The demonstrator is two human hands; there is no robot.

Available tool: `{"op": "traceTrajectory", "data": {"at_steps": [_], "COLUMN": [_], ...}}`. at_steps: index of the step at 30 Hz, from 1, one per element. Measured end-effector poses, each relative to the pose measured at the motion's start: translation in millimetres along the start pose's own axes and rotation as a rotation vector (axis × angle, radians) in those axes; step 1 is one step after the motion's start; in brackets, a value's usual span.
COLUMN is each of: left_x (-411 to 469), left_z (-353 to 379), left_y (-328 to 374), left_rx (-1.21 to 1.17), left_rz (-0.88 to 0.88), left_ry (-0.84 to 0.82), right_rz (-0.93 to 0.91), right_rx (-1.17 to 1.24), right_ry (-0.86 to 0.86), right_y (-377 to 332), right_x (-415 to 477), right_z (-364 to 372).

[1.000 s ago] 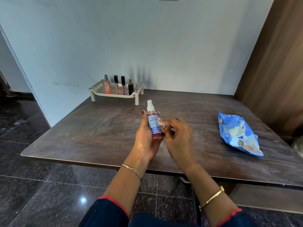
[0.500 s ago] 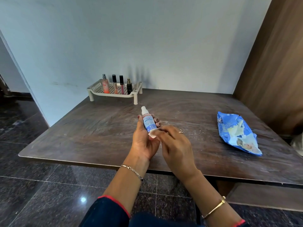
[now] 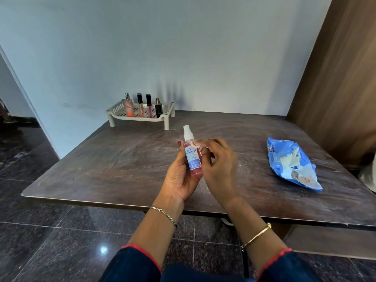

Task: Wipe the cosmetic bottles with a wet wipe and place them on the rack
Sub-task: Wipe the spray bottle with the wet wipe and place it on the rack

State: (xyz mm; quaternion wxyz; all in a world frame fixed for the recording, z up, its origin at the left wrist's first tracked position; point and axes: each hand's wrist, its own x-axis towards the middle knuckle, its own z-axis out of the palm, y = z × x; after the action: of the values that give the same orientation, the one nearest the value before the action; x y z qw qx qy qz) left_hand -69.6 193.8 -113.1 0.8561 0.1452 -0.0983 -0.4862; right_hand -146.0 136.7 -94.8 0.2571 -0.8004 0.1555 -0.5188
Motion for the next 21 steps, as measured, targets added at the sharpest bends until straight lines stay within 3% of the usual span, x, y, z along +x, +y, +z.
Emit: {"op": "traceTrajectory", "data": {"at_steps": [4, 9, 11, 15, 21], "left_x": [2.6, 4.2, 4.1, -0.1, 0.3], "left_z": [-2.9, -6.3, -5.6, -1.1, -0.6], "left_y": [7.4, 12.6, 11.9, 2.6, 7.1], "left_rx": [-0.037, -0.007, 0.025, 0.180, 0.112], "left_rz": [0.006, 0.053, 0.044, -0.016, 0.002], "left_ry": [0.079, 0.150, 0.111, 0.089, 0.087], "right_rz": [-0.202, -0.381, -0.347, -0.082, -0.304], "right_rx": [-0.130, -0.276, -0.221, -0.050, -0.269], "right_ry": [-0.169, -0.222, -0.211, -0.073, -0.237], "right_y": [0.2, 6.1, 10.5, 10.6, 0.2], "right_x": [-13.1, -35.4, -30.2, -4.8, -15.0], "right_z": [-2.7, -9.1, -9.7, -6.9, -3.0]}}
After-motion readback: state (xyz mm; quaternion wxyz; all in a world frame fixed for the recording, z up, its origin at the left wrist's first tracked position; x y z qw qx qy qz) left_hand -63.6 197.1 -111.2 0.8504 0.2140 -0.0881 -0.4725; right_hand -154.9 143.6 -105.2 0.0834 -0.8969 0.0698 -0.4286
